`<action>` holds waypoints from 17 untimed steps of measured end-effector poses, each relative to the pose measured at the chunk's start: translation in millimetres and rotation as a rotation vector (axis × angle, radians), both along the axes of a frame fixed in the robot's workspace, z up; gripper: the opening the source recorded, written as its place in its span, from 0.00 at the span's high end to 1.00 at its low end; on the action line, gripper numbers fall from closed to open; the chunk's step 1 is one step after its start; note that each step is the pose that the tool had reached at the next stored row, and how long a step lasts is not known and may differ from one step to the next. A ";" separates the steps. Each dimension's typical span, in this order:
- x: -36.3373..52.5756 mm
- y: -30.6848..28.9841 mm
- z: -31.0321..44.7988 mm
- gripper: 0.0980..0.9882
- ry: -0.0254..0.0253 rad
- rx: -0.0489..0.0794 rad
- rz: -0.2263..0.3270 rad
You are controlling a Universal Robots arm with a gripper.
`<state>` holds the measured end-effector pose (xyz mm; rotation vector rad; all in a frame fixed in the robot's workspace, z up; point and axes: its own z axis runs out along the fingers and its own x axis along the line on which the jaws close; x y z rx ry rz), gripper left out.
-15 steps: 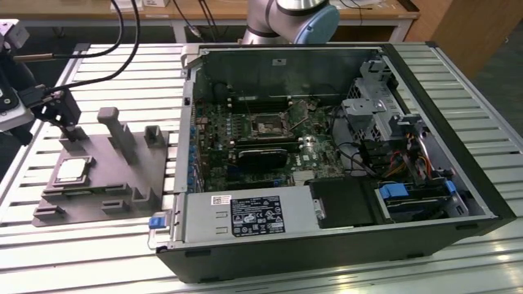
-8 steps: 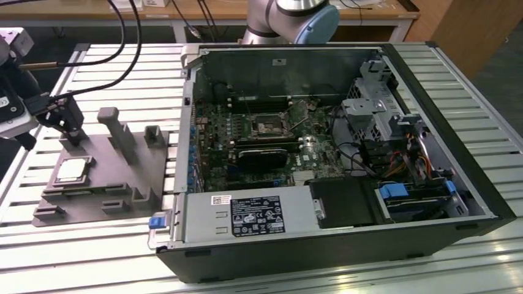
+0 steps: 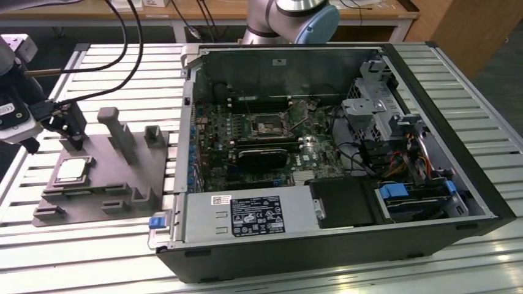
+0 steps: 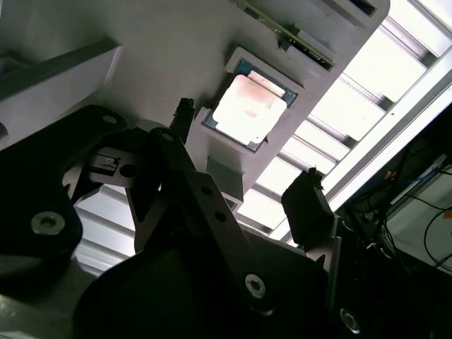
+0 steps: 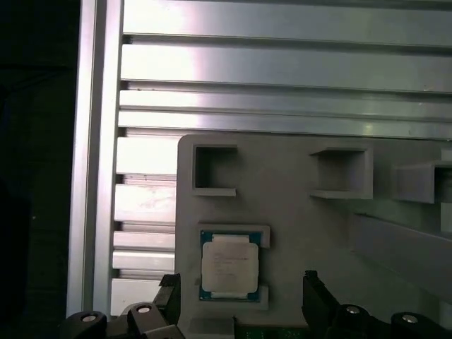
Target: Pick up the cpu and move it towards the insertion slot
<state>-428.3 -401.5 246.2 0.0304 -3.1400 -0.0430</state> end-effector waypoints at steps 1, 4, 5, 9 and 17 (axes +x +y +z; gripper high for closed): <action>0.0 0.0 -0.7 0.23 0.0000 0.000 0.000; 0.0 0.0 -2.8 0.23 0.0000 0.000 0.000; 0.0 0.0 -3.5 0.23 0.0000 0.000 0.000; 0.0 0.0 -6.6 0.23 0.0001 0.000 0.000; -0.7 -0.7 -17.9 0.23 -0.0001 0.000 0.000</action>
